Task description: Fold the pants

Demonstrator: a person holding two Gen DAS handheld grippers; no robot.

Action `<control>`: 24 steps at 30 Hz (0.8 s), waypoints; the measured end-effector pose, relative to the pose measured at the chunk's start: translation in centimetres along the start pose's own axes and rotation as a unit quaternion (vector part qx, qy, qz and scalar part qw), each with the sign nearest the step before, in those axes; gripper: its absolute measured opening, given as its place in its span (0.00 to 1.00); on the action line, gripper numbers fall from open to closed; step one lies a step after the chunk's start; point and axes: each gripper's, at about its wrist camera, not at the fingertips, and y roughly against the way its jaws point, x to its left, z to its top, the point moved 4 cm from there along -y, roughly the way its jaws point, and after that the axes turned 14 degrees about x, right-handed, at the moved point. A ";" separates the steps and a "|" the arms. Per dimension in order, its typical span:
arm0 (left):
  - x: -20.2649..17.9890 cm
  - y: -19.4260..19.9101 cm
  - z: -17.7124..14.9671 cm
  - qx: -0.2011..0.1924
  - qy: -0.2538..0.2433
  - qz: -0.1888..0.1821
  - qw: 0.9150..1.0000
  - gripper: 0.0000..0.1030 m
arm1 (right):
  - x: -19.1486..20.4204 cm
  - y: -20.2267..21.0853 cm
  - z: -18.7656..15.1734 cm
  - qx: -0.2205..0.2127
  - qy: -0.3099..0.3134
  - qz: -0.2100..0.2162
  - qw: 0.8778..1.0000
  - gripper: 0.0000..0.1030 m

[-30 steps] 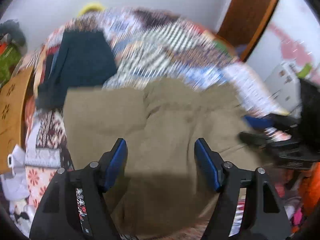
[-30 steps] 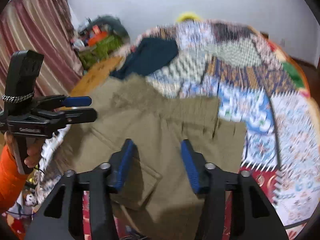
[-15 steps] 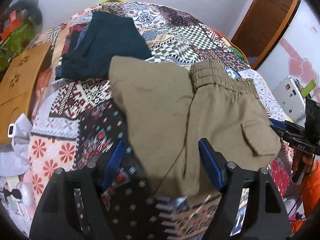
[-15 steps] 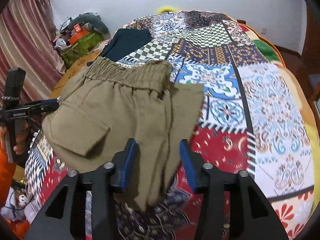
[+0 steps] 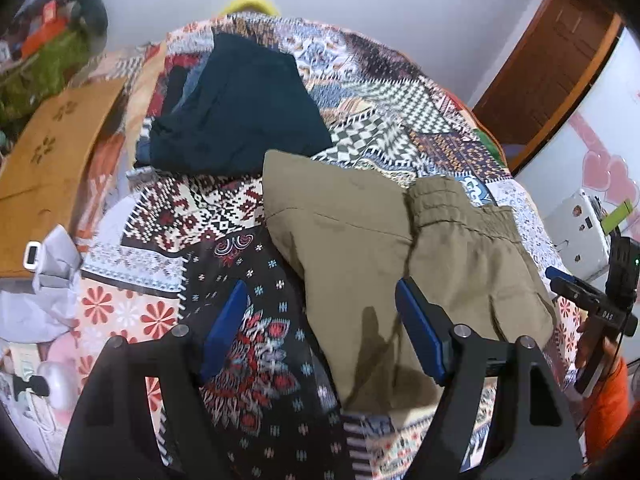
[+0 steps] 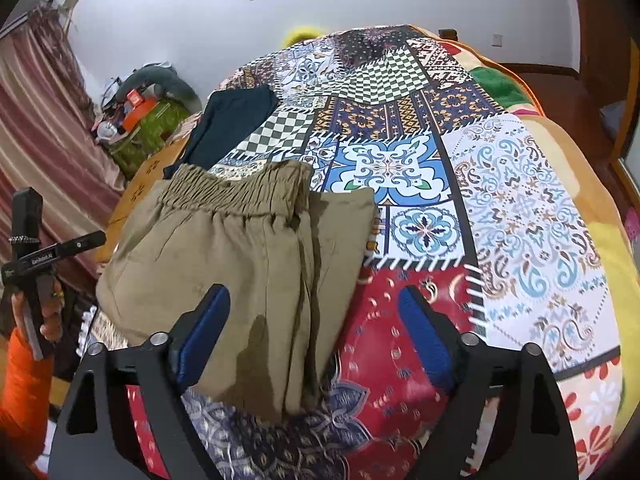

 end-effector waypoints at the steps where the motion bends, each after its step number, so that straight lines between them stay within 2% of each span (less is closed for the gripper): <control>1: 0.2 -0.7 0.3 0.010 0.005 -0.005 1.000 0.74 | 0.0 -0.3 0.1 0.004 -0.002 0.003 1.000 0.82; 6: 0.5 -4.4 1.2 0.055 0.022 -0.034 0.998 0.70 | -0.5 -3.6 0.8 0.052 -0.030 0.041 0.997 0.82; 10: -0.3 -5.2 1.5 0.053 0.007 -0.046 0.998 0.70 | -0.9 -4.6 1.2 0.058 -0.034 0.070 0.995 0.84; 11: -0.8 -5.2 1.7 0.051 -0.002 -0.057 0.997 0.67 | -0.8 -4.7 1.3 0.058 -0.030 0.072 0.995 0.83; 12: -1.3 -5.2 1.8 0.051 -0.011 -0.066 0.996 0.59 | -0.8 -4.9 1.6 0.057 -0.024 0.076 0.995 0.82; 15: -2.3 -5.4 2.2 0.049 -0.023 -0.059 0.997 0.45 | -0.4 -5.2 1.8 0.053 -0.020 0.086 0.995 0.70; 17: -2.5 -5.3 2.5 0.045 -0.024 -0.052 0.997 0.38 | -0.1 -5.1 1.9 0.049 -0.011 0.091 0.995 0.56; 18: -2.6 -5.2 2.6 0.041 -0.025 -0.049 0.998 0.32 | 0.2 -5.1 2.1 0.051 -0.008 0.098 0.994 0.44; 19: -2.8 -5.0 2.7 0.033 -0.031 -0.046 0.998 0.30 | 0.4 -5.0 2.1 0.052 -0.006 0.101 0.993 0.34; 20: -3.1 -4.6 2.6 0.023 -0.040 -0.043 0.998 0.26 | 0.5 -4.9 2.2 0.052 -0.004 0.102 0.993 0.28; 22: -3.5 -3.9 2.5 0.009 -0.049 -0.043 0.998 0.19 | 1.0 -4.6 2.3 0.043 0.009 0.082 0.996 0.18; 24: -3.7 -3.4 2.5 0.001 -0.052 -0.037 0.998 0.12 | 1.4 -4.2 2.4 0.037 0.020 0.069 0.997 0.15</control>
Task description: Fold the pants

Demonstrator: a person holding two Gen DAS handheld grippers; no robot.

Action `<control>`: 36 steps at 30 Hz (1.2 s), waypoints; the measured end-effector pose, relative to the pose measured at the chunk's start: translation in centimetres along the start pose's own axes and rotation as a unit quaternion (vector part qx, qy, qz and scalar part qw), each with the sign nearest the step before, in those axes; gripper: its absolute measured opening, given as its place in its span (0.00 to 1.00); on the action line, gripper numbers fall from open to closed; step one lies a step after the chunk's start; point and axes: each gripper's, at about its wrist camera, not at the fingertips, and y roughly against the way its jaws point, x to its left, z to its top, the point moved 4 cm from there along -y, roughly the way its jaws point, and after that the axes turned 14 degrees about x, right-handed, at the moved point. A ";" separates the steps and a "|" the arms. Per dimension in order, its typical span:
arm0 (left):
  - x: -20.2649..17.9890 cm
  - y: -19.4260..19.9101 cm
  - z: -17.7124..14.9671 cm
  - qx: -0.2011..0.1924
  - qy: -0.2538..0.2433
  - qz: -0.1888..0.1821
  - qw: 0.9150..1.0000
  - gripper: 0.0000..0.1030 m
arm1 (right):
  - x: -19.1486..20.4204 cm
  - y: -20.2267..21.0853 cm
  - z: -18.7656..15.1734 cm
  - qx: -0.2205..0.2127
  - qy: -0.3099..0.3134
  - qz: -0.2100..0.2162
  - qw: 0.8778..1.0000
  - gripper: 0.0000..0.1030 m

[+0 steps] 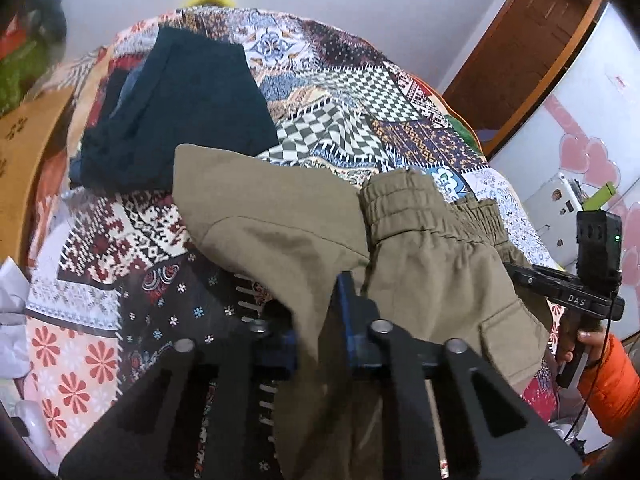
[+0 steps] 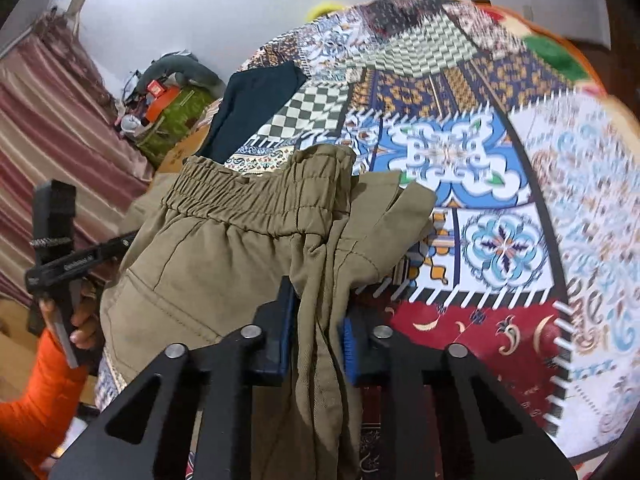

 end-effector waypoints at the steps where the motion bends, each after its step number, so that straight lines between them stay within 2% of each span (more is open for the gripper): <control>1: -0.1 0.3 0.0 -0.003 -0.002 0.003 1.000 0.11 | 0.4 0.3 0.0 -0.005 0.006 -0.006 1.000 0.14; 4: -0.8 1.3 0.3 -0.011 -0.012 0.025 1.000 0.09 | 0.8 0.8 0.7 -0.005 0.018 -0.011 1.000 0.12; 6: -1.5 2.7 0.4 -0.029 -0.023 0.032 0.999 0.05 | 1.5 1.6 1.2 -0.013 0.027 -0.011 0.999 0.12; 11: -2.5 6.1 1.4 -0.074 -0.034 0.049 0.995 0.05 | 3.6 3.3 3.1 -0.040 0.063 -0.029 0.997 0.11; 21: 0.0 11.7 5.8 -0.142 -0.026 0.108 0.984 0.05 | 8.2 4.9 9.5 -0.100 0.119 -0.043 0.987 0.11; 24: 1.5 12.0 7.5 -0.153 -0.017 0.140 0.978 0.05 | 9.4 4.3 11.9 -0.109 0.123 -0.044 0.985 0.11; 31: 6.5 10.6 12.1 -0.151 0.026 0.167 0.974 0.05 | 10.8 0.3 17.5 -0.112 0.130 -0.051 0.984 0.11; 36: 10.4 7.9 15.0 -0.141 0.052 0.180 0.972 0.05 | 10.8 -3.4 20.7 -0.101 0.126 -0.060 0.985 0.11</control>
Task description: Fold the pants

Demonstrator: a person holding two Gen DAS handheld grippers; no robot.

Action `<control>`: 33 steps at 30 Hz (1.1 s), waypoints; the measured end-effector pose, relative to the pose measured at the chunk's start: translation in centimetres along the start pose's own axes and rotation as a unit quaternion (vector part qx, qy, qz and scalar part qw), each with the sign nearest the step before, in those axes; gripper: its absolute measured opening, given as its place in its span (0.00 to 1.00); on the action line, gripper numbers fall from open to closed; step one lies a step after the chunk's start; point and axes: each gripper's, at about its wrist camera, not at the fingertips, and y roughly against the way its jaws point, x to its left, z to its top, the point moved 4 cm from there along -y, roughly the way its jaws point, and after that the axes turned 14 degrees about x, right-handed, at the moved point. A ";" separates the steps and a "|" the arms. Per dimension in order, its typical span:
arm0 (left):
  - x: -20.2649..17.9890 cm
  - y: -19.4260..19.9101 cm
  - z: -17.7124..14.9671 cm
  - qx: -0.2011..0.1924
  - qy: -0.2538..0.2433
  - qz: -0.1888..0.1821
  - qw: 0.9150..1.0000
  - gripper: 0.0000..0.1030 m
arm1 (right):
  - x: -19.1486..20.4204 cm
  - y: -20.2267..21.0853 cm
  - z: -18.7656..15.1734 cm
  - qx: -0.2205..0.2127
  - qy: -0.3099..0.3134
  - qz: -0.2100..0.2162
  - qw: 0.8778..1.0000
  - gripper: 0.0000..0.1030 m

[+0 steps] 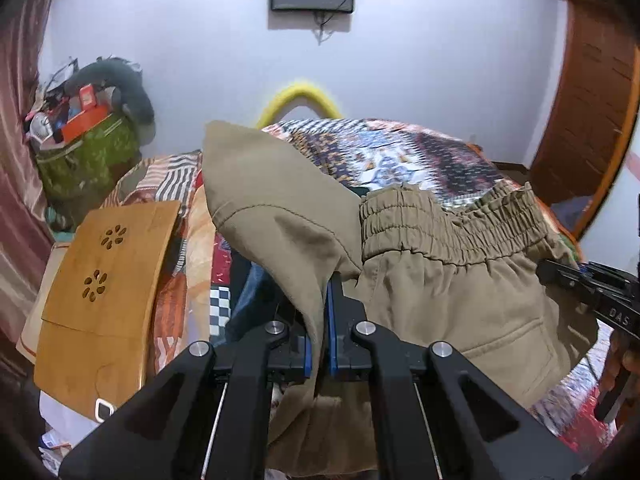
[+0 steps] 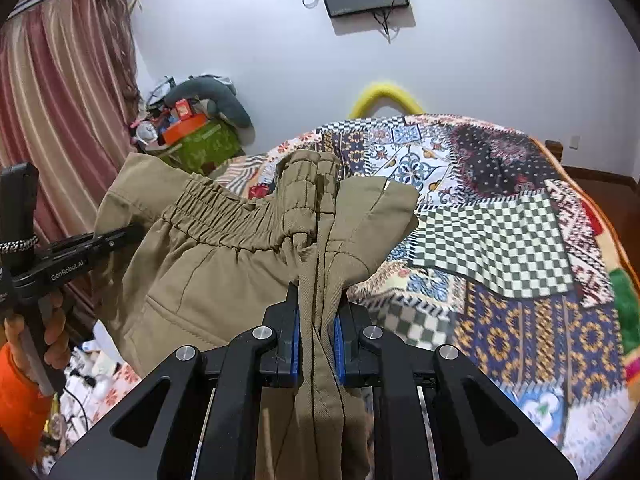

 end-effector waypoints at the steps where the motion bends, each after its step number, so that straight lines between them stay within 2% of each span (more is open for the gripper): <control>1: 0.3 -1.1 0.4 0.005 0.002 0.006 1.000 0.05 | -0.1 -0.8 0.3 0.003 -0.002 0.000 1.000 0.11; 7: 2.4 -7.6 1.4 0.034 0.030 0.024 0.999 0.05 | -0.2 -6.5 2.2 0.029 0.008 -0.017 0.999 0.11; 13: 4.1 -13.0 1.1 0.064 0.045 0.039 0.996 0.05 | -0.7 -11.3 2.8 0.062 0.010 -0.032 0.998 0.11; 15: 4.9 -14.5 0.5 0.083 0.055 0.048 0.994 0.09 | -1.0 -12.7 2.4 0.084 0.008 -0.035 0.996 0.13; 17: 5.7 -15.2 -0.2 0.093 0.059 0.059 0.992 0.12 | -1.2 -13.3 1.9 0.098 0.009 -0.043 0.994 0.21; 20: 6.6 -15.2 -1.5 0.112 0.060 0.052 0.991 0.21 | -1.8 -12.5 1.1 0.100 0.002 -0.051 0.994 0.28; 23: 6.5 -14.1 -3.0 0.128 0.045 0.048 0.990 0.24 | -2.1 -10.9 0.0 0.103 -0.009 -0.046 0.994 0.34; 27: 5.6 -10.2 -4.7 0.115 0.028 0.041 0.992 0.26 | -1.9 -7.2 -1.3 0.084 -0.012 -0.045 0.995 0.34; 30: 4.6 -5.6 -5.4 0.088 0.023 0.021 0.996 0.28 | -0.9 -4.1 -1.4 0.064 -0.004 -0.036 0.997 0.34; 33: 3.2 0.2 -5.9 0.045 0.011 0.015 0.999 0.28 | 1.2 0.4 -1.8 0.031 0.012 -0.027 0.999 0.34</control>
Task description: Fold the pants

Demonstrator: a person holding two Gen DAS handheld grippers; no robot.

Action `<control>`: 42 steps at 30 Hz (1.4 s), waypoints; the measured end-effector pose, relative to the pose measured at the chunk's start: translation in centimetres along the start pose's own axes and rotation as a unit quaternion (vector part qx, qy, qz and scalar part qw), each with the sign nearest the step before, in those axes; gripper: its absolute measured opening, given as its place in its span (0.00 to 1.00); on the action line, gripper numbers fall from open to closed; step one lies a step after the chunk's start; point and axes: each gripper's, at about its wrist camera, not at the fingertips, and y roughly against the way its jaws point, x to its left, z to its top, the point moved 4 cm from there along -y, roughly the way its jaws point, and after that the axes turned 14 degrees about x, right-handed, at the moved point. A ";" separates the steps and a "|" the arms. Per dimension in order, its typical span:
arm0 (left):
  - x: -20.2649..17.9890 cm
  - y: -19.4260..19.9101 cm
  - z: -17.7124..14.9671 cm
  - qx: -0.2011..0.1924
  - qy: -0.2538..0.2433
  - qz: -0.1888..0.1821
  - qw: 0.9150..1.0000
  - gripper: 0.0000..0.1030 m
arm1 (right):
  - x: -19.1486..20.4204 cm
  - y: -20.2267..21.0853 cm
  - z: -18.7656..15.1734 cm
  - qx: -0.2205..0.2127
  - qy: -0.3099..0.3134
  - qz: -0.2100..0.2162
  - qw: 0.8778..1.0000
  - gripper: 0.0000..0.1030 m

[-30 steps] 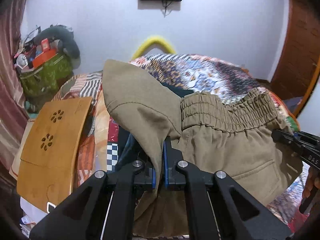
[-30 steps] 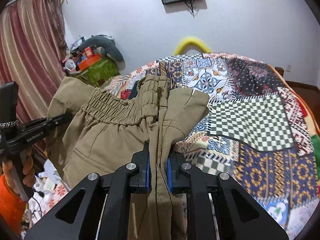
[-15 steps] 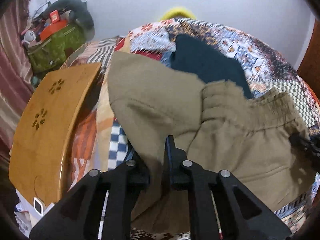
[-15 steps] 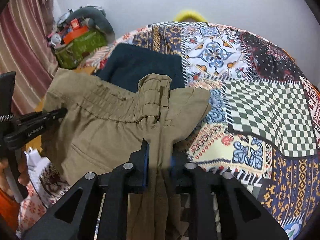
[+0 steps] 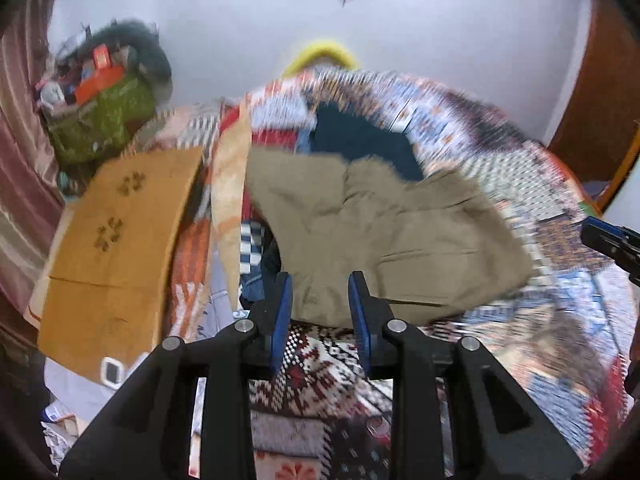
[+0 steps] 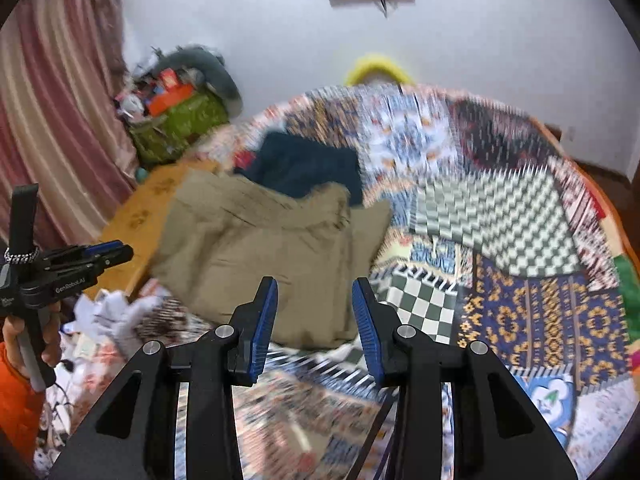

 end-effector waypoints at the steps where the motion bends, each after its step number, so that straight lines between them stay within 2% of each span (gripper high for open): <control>1: -0.6 2.6 -0.6 -0.023 -0.006 -0.002 1.000 0.28 | 0.8 1.8 -0.2 -0.016 0.007 0.001 1.000 0.34; 5: -2.5 10.7 -2.7 -0.094 -0.019 -0.010 0.995 0.30 | 3.8 8.5 -1.1 -0.082 0.033 0.009 0.996 0.34; 9: -4.5 18.2 -5.2 -0.161 -0.033 -0.014 0.986 0.30 | 7.4 15.2 -2.9 -0.151 0.069 0.007 0.986 0.35; 10: -5.2 20.2 -6.2 -0.181 -0.038 -0.016 0.983 0.30 | 8.2 16.5 -3.4 -0.165 0.075 0.006 0.983 0.39; 11: -5.6 21.5 -6.9 -0.193 -0.040 -0.018 0.980 0.31 | 8.9 17.7 -4.0 -0.179 0.082 0.005 0.980 0.43; 16: -7.6 27.0 -10.5 -0.248 -0.047 -0.015 0.967 0.36 | 12.0 22.9 -7.1 -0.242 0.107 -0.005 0.964 0.44; 17: -7.9 27.9 -11.2 -0.260 -0.048 -0.011 0.964 0.43 | 12.3 23.4 -7.5 -0.250 0.108 -0.006 0.962 0.47; 18: -8.2 28.5 -11.8 -0.270 -0.047 -0.008 0.962 0.52 | 12.6 24.1 -8.1 -0.259 0.108 -0.008 0.960 0.50; 20: -8.6 29.6 -13.2 -0.287 -0.040 -0.008 0.957 0.64 | 12.8 25.1 -9.1 -0.281 0.100 -0.014 0.954 0.67; 23: -8.8 30.2 -14.3 -0.291 -0.033 -0.026 0.956 0.73 | 12.7 25.9 -10.2 -0.297 0.083 -0.012 0.951 0.83; 26: -8.9 30.7 -15.1 -0.298 -0.024 -0.022 0.954 0.88 | 12.4 26.1 -10.6 -0.297 0.072 -0.018 0.952 0.92; 28: -9.0 30.9 -15.5 -0.303 -0.023 -0.021 0.953 0.93 | 12.5 26.5 -11.0 -0.297 0.069 -0.024 0.952 1.00; 33: -9.6 31.1 -16.2 -0.308 -0.026 -0.014 0.951 0.99 | 12.6 26.4 -11.4 -0.299 0.067 -0.041 0.951 1.00; 42: -9.9 30.6 -16.5 -0.305 -0.031 -0.014 0.952 1.00 | 12.8 26.2 -12.1 -0.294 0.065 -0.042 0.953 1.00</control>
